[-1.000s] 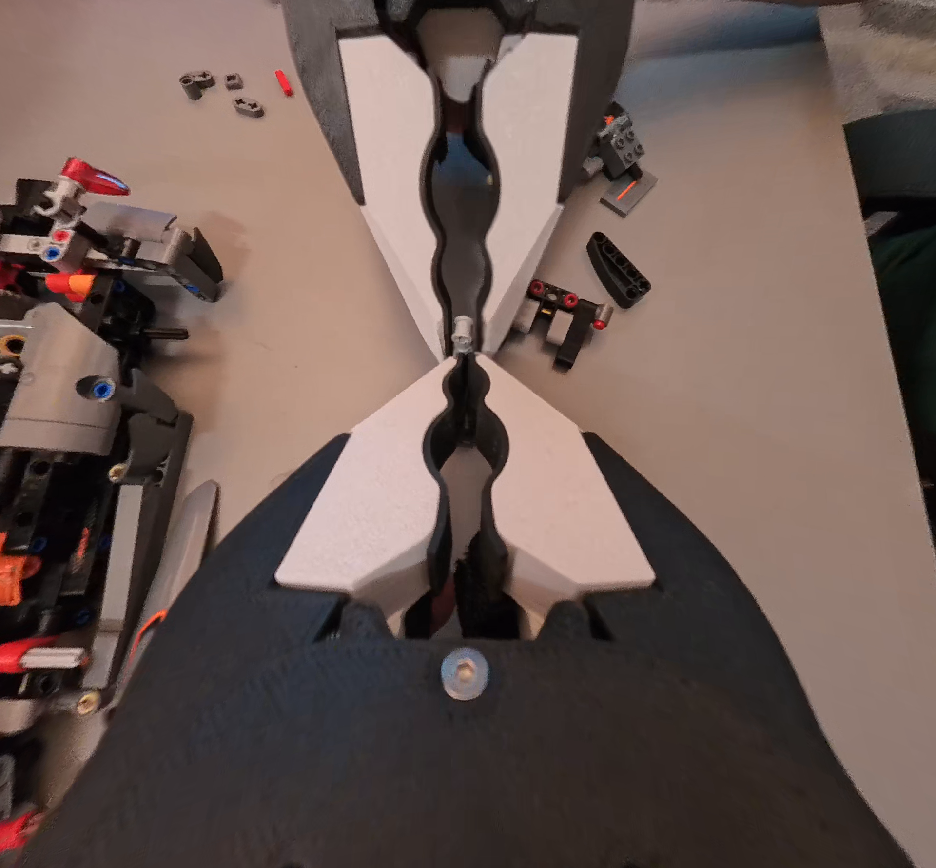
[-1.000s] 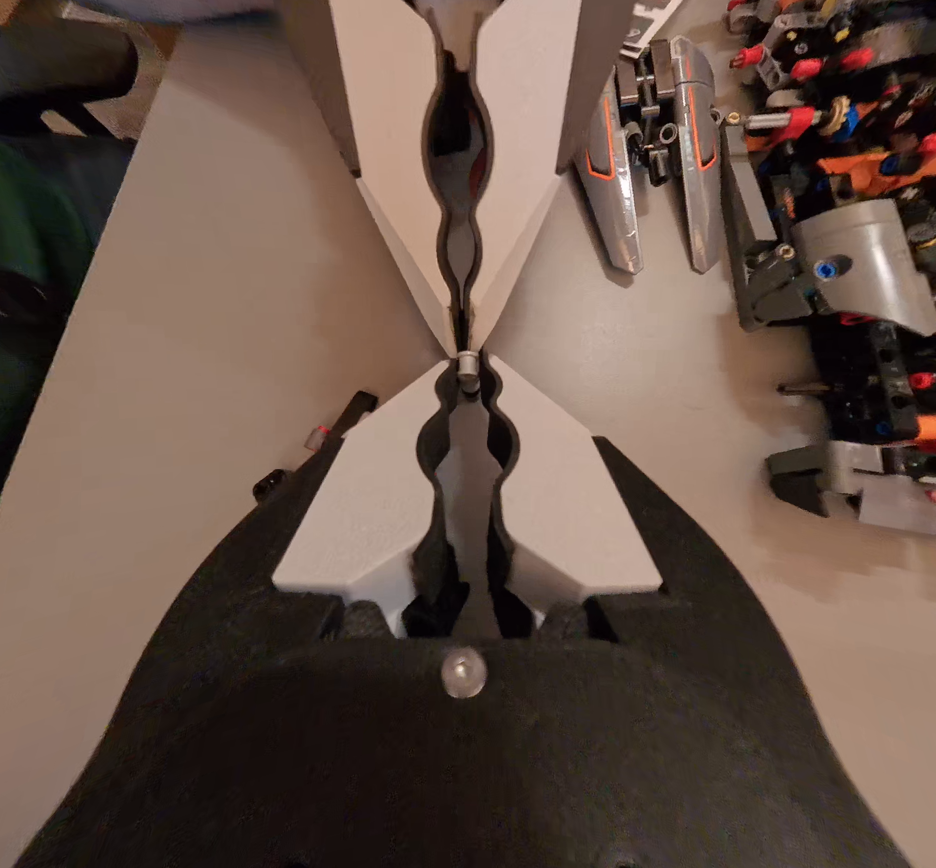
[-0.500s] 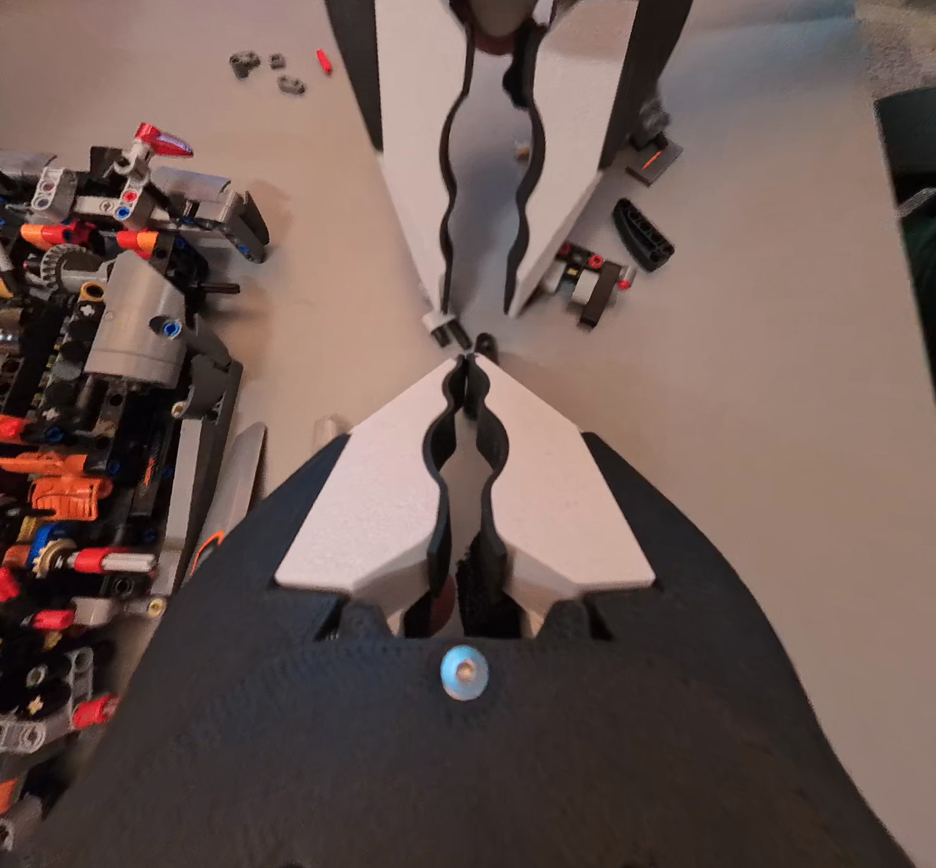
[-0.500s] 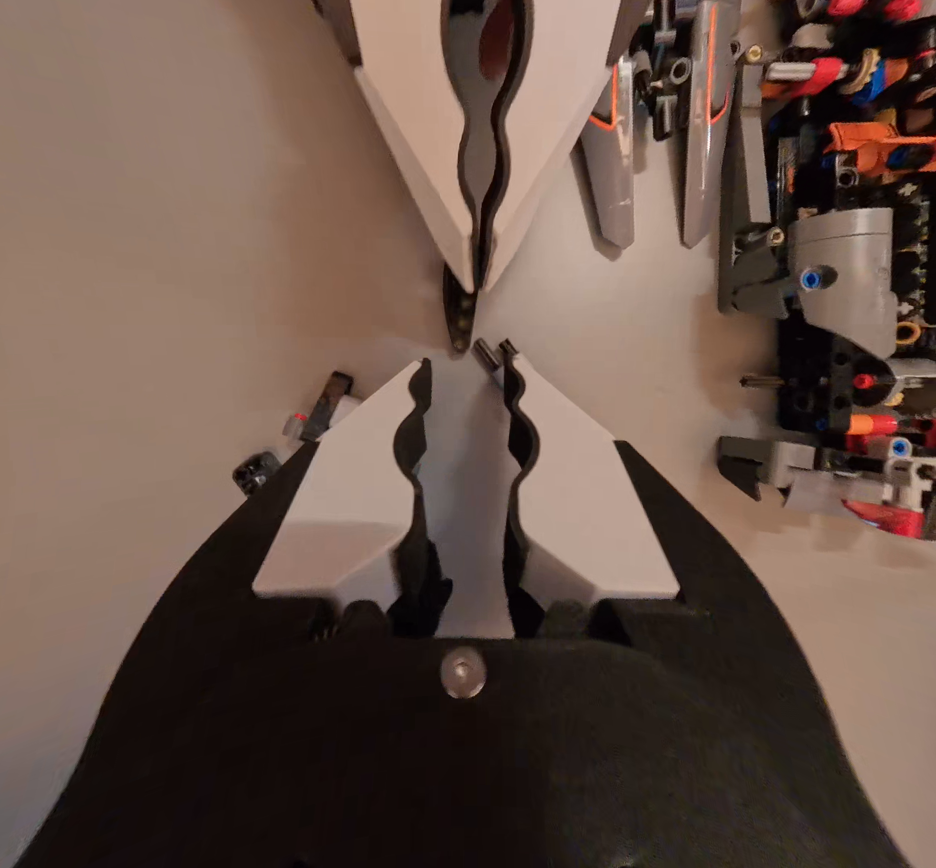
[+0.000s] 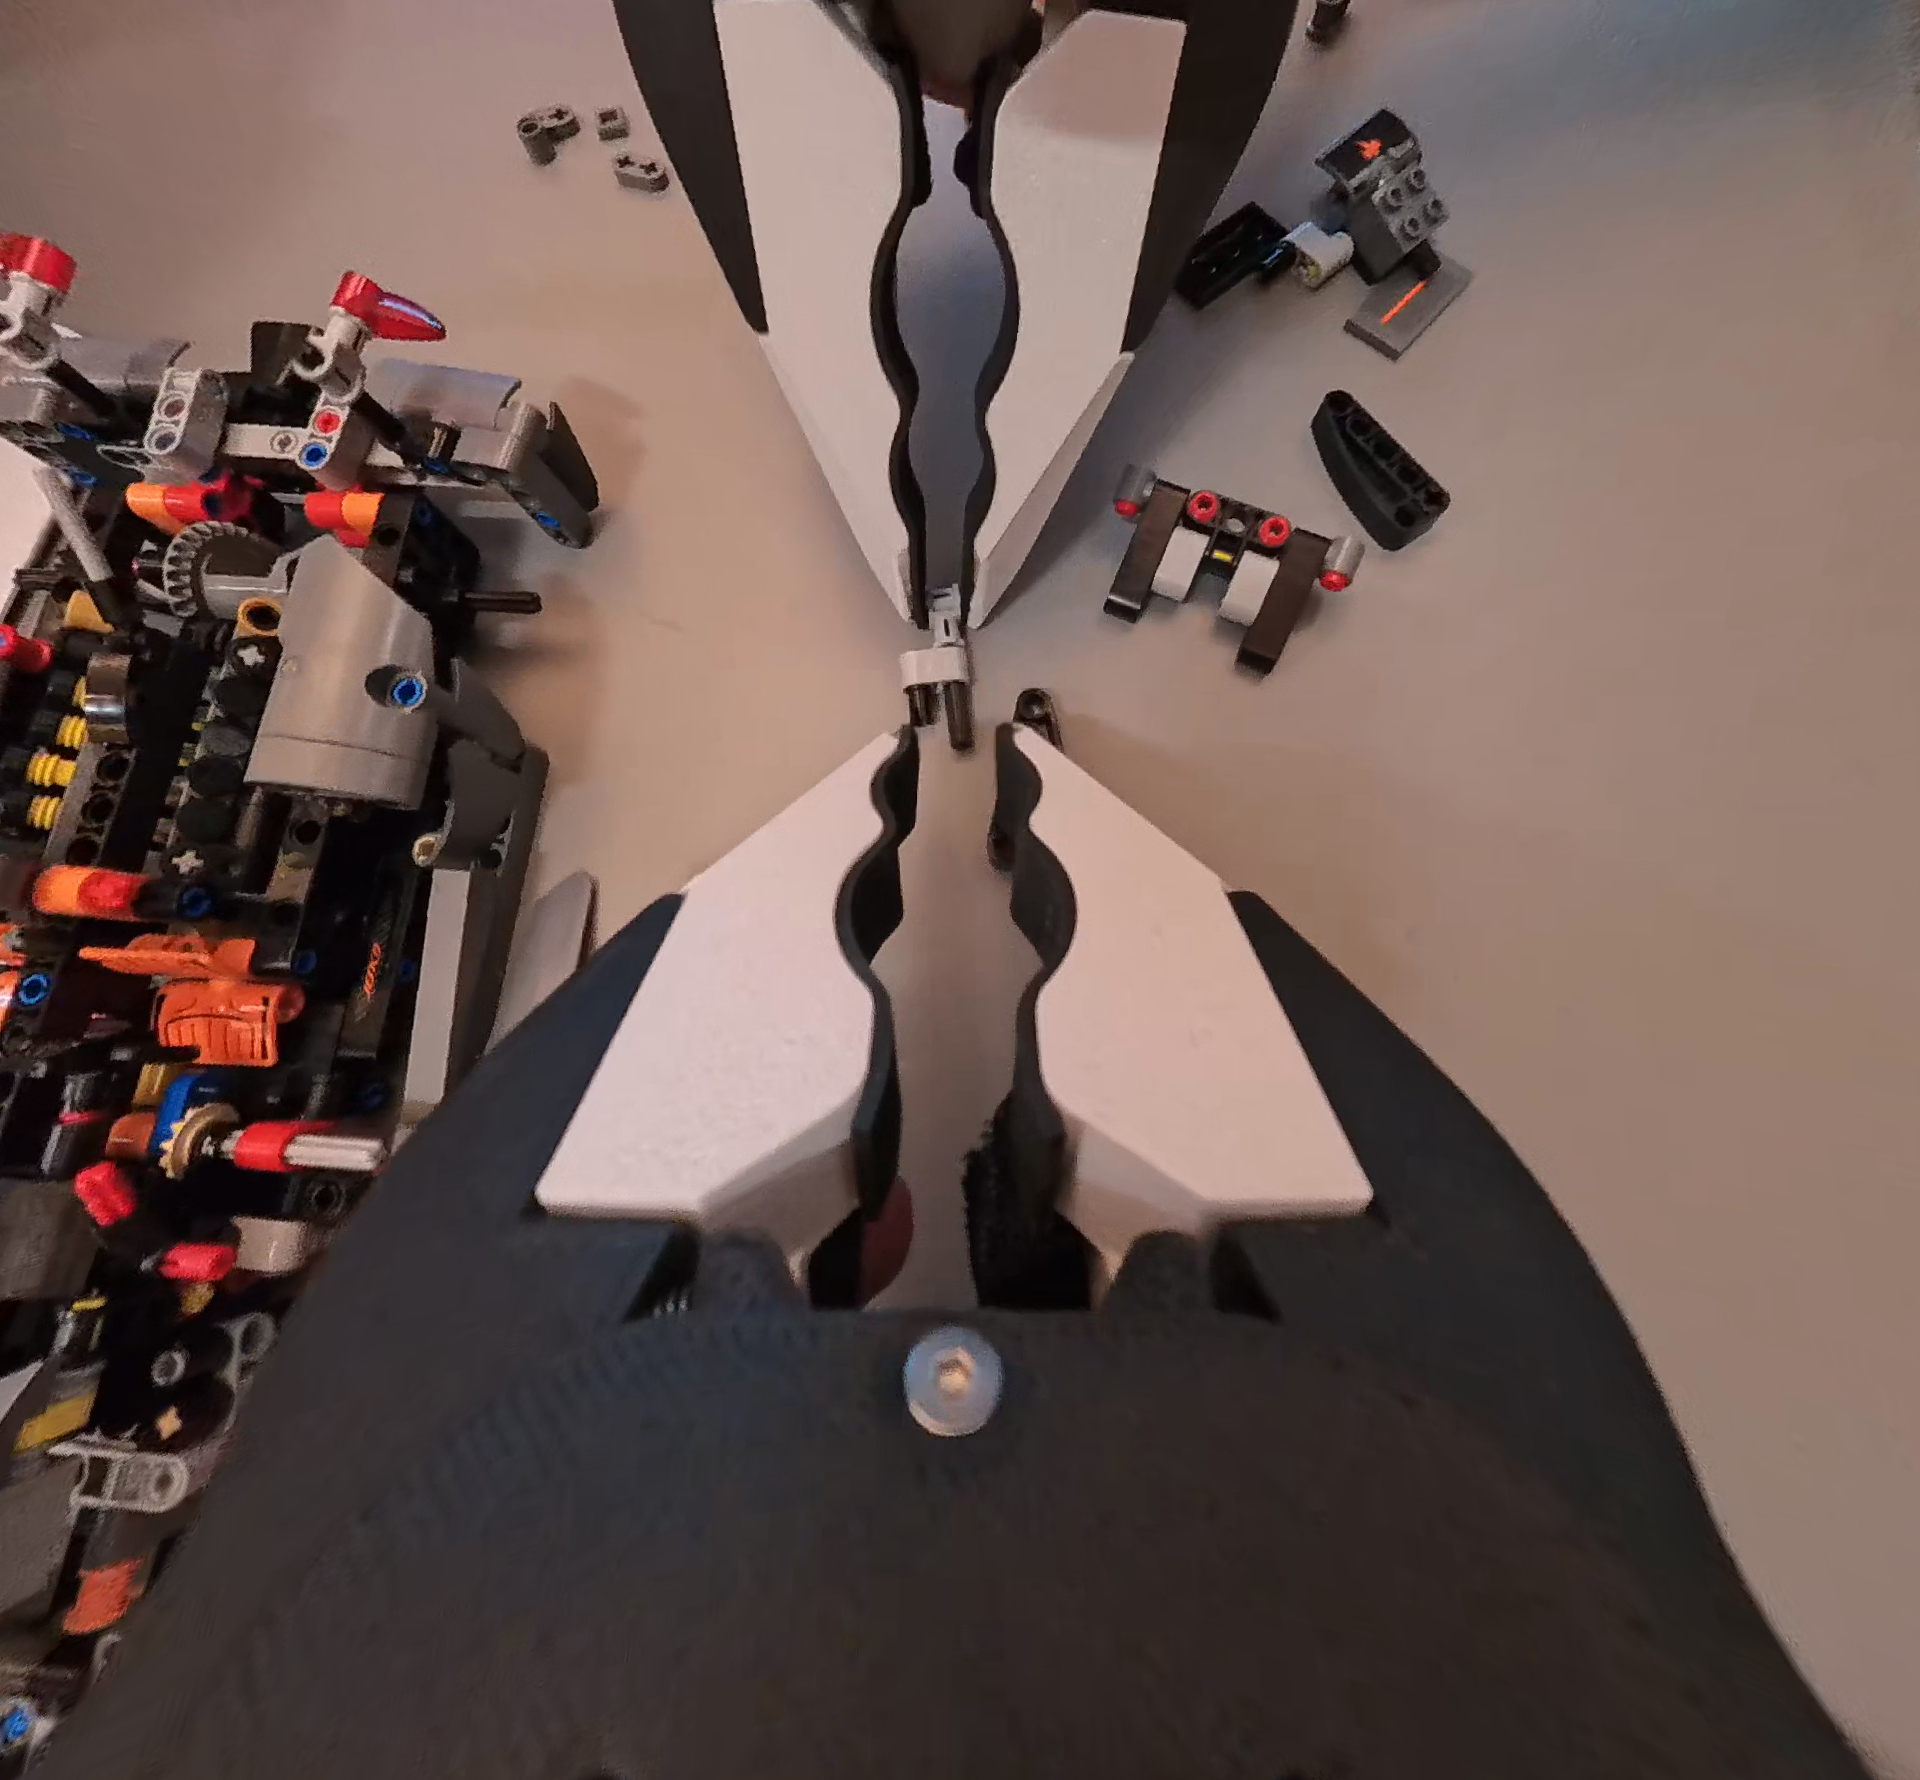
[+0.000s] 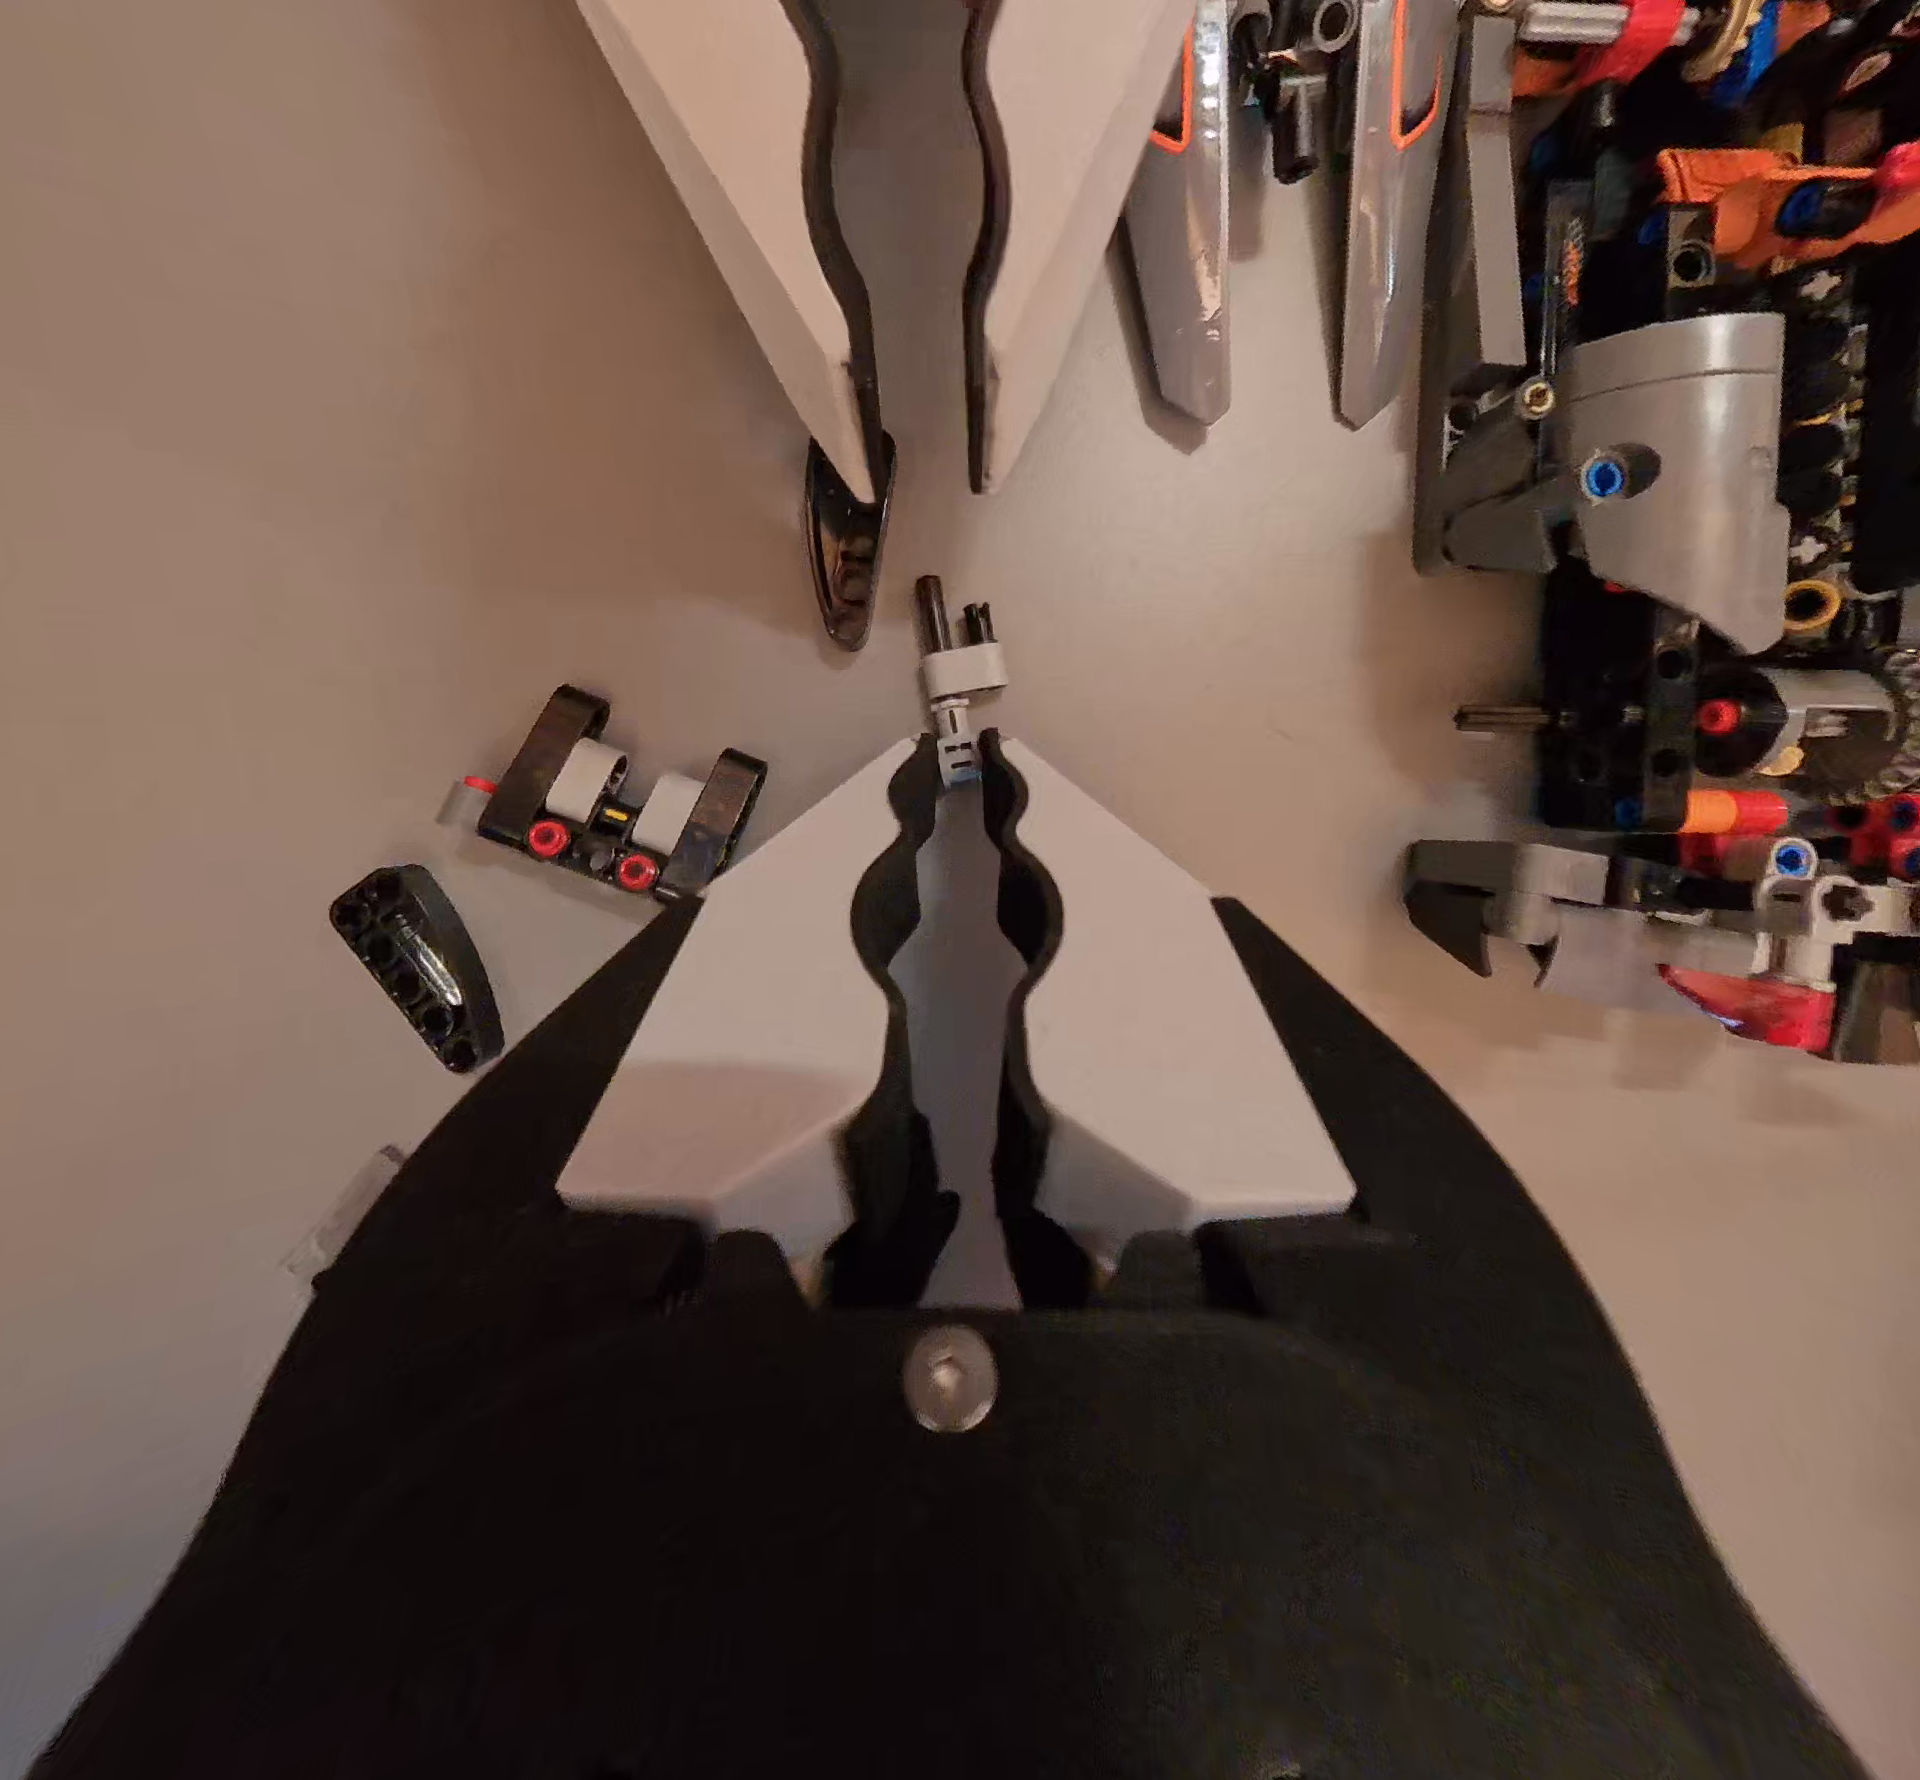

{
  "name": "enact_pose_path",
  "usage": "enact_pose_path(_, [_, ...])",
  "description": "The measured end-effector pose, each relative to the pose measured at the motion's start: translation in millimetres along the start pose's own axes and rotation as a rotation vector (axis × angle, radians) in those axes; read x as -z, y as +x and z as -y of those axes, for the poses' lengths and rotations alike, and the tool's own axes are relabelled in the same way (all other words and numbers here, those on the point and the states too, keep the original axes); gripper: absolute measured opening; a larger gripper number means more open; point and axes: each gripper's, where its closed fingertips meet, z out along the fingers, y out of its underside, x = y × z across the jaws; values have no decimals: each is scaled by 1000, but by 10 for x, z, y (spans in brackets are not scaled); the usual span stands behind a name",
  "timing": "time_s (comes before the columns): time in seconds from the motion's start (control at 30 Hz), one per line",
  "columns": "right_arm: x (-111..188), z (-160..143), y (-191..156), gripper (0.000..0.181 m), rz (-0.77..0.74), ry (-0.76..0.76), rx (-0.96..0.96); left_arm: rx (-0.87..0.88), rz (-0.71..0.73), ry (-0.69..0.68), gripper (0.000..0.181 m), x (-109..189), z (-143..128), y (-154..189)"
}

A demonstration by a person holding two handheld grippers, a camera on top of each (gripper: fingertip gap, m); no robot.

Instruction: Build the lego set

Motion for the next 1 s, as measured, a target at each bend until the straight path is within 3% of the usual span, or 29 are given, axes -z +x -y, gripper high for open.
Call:
enact_pose_path(0.03, [12,11,5,6,-9,4,5,-9,9,-2,13,-14,3,-6])
enact_pose_path(0.27, [274,272,57,7,-204,25,233,-3,30,63,19,-33,118,-50])
enact_pose_path(0.43, [407,407,73,6,-297,21,369,39,-11,150,11,77,229,-45])
enact_pose_path(0.6, [523,506,142,16,-289,119,231,10,49,240,2,196,357,-118])
enact_pose_path(0.77, [670,578,132,25,-158,319,-21,7,71,334,2,301,490,-145])
enact_pose_path(0.9, [722,719,75,22,-53,488,-136,32,14,447,2,386,627,-90])
enact_pose_path(1.0, [781,805,48,7,-1,570,-160,33,-2,485,2,416,660,-78])
